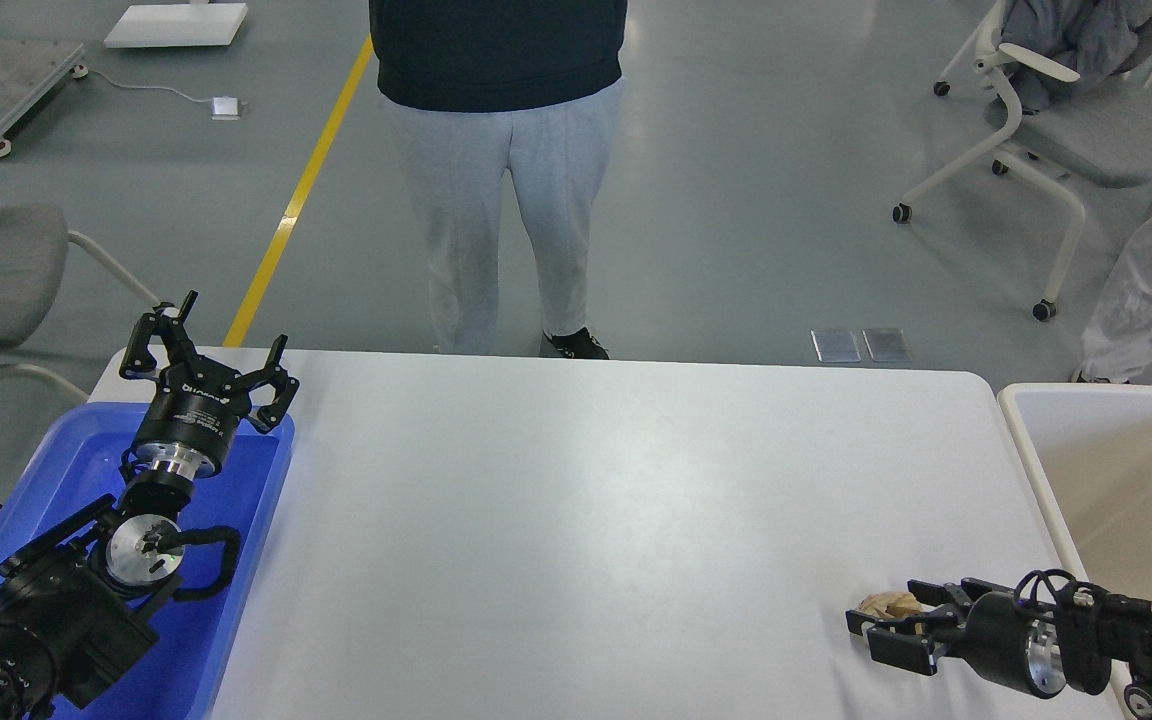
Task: Tidy desktop
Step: 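Close the right gripper around the paper ball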
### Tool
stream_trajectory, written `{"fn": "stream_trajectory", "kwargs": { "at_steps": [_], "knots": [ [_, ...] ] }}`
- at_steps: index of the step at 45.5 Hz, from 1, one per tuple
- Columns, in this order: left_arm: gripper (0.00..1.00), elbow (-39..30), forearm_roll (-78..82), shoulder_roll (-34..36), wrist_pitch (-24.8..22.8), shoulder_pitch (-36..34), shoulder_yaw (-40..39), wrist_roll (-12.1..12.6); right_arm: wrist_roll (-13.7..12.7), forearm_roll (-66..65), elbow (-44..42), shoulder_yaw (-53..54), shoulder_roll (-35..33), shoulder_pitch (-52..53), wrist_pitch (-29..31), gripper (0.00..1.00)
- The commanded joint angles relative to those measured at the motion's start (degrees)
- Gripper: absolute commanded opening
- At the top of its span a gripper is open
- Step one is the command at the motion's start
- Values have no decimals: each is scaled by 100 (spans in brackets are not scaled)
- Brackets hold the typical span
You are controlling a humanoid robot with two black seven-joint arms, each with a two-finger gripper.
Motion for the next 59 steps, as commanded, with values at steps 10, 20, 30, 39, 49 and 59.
{"fn": "stream_trajectory", "kwargs": {
  "at_steps": [10,20,30,39,49,59],
  "knots": [
    [100,2,0,0,0,0,0,-4,54,4,-428,-10,218,-132,-394,99],
    [100,2,0,0,0,0,0,4,274,13,-384,-10,218,-273,-403,100],
    [100,2,0,0,0,0,0,-4,283,4,-384,-10,226,-334,-429,99],
    [100,2,0,0,0,0,0,4,283,-5,-542,-54,323,-378,-745,97],
    [100,2,0,0,0,0,0,-4,326,-5,-700,-344,332,-308,-973,86],
    [100,2,0,0,0,0,0,-4,309,13,-990,-511,525,-308,-1097,60]
  ]
}}
